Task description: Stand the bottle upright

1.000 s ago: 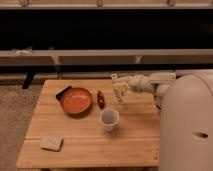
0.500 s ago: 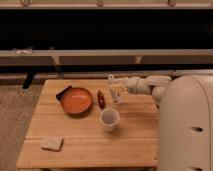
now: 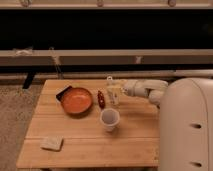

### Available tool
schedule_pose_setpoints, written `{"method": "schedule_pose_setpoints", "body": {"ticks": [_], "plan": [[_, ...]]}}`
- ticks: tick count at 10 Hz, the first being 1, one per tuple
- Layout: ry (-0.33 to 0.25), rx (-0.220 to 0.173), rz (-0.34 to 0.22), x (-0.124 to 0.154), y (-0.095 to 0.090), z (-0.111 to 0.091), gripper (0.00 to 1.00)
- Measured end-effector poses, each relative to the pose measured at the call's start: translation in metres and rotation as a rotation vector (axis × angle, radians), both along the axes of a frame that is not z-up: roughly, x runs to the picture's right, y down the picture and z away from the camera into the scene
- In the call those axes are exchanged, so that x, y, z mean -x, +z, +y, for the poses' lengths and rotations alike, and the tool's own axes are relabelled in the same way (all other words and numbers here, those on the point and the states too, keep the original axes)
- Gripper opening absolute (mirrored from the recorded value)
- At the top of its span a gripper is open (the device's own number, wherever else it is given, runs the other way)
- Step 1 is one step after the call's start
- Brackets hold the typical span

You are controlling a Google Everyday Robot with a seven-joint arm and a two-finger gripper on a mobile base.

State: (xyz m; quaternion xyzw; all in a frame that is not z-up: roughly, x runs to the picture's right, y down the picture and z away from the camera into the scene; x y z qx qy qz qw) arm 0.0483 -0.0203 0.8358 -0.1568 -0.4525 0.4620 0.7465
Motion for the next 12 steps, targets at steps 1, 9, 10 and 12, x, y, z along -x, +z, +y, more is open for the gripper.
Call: {"method": "schedule_pose_setpoints", "body": {"ticks": [1,9,10,12], "plan": [[0.007,-0.001,-0.006,0.002,0.003,0.001,0.00],[0.119,-0.030,-0.073,-0.009,0.024,0.014,0.62],[0.120,-0.034,-0.073,-0.009,0.024,0.015,0.68],[0.118,-0.033,-0.071,-0.009,0.025,0.016,0.69]]}}
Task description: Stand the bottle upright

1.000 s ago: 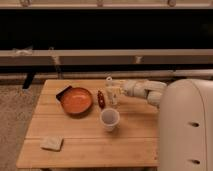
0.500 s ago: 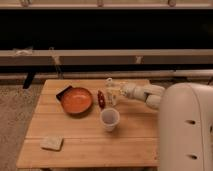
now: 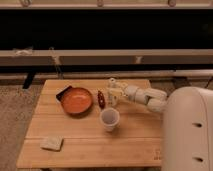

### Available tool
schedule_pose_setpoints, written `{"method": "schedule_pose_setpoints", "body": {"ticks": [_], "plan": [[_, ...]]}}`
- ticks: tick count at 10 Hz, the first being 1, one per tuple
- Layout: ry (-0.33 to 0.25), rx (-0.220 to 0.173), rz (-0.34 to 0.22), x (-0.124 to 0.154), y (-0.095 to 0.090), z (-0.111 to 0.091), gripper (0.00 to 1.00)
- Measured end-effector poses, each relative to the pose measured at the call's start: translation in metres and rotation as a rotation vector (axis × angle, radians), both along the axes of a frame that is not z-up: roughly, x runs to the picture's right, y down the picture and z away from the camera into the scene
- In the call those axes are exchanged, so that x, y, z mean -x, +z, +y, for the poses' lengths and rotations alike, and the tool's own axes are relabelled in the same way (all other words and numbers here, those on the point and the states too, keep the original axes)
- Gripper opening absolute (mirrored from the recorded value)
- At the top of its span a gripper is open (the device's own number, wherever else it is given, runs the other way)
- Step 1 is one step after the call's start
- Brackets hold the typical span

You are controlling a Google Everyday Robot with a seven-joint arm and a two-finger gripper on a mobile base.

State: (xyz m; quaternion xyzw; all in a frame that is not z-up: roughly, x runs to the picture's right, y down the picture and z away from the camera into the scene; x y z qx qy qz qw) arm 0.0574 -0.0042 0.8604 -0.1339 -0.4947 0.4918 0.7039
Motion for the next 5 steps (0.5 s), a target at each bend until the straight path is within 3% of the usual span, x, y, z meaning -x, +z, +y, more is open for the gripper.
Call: {"method": "schedule_pose_setpoints", "body": {"ticks": [2,5], "plan": [[-0.011,0.005,0.010,0.000,0.002,0.005,0.69],[-0.034,-0.010,0.035,-0.007,-0.016,0.010,0.69]]}}
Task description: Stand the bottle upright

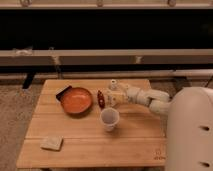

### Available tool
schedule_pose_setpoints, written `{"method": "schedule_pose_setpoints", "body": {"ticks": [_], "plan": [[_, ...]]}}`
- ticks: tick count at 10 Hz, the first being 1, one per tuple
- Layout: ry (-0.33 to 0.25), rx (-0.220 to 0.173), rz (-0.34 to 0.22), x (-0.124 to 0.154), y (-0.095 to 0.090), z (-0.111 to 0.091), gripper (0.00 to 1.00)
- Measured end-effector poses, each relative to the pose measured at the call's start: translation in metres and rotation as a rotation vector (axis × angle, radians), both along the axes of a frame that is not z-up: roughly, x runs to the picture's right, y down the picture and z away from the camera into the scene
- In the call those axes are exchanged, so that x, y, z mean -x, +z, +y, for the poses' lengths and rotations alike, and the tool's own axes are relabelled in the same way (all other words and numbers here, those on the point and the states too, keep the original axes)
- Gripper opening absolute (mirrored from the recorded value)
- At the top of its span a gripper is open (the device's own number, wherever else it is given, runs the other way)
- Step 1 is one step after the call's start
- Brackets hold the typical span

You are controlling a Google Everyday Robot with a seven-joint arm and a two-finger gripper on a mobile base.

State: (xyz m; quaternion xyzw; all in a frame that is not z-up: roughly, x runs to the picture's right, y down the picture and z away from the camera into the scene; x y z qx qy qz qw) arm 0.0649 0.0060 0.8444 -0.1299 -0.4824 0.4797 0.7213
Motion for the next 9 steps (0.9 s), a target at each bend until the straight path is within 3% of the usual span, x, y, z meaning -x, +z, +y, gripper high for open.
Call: {"method": "schedule_pose_setpoints", "body": {"ticks": [5,9], "plan": [[-0.044,-0.022,0.068,-0.005,-0.022,0.003,0.69],[-0.077,-0.008,0.183,-0.023,-0.044,0.005,0.69]]}}
